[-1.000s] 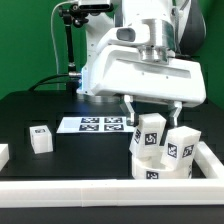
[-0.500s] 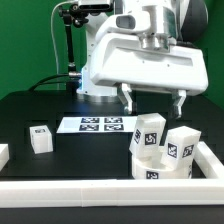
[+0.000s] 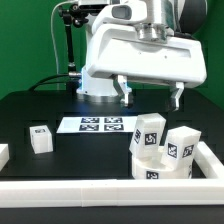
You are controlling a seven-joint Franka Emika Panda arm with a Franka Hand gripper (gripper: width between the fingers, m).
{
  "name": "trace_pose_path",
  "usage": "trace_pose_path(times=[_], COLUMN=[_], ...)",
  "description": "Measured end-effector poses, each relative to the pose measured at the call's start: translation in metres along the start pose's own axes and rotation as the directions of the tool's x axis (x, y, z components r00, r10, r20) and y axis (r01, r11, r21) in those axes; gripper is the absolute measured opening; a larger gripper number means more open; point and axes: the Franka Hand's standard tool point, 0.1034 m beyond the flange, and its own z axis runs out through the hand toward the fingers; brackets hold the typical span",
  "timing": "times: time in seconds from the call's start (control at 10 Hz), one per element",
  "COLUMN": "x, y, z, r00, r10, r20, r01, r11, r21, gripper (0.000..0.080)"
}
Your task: Assemble stool
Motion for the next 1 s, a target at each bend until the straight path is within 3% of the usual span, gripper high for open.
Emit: trace_pose_path(times=[0.2,0.4,0.6,0.8,1.0], x=[0.000,-0.005,-0.005,-0.011,-0.010], y=[-0.001,-0.014,-0.013,-0.007,0.001], z=[0.001,0.003,0.006,0.006,0.007], r00=[1.000,0.983,0.956,0.911,0.895], r10=[0.000,0.008,-0.012,-0.052,-0.063], r20=[0.017,0.185,0.294,0.409,0.442], r01=[0.000,-0.024,-0.024,-0.009,-0.005], r11=[1.000,0.996,0.993,0.989,0.989], r21=[0.009,0.083,0.118,0.146,0.150], gripper=[0.0649,0.0649,0.0649,0.0649,0.0649])
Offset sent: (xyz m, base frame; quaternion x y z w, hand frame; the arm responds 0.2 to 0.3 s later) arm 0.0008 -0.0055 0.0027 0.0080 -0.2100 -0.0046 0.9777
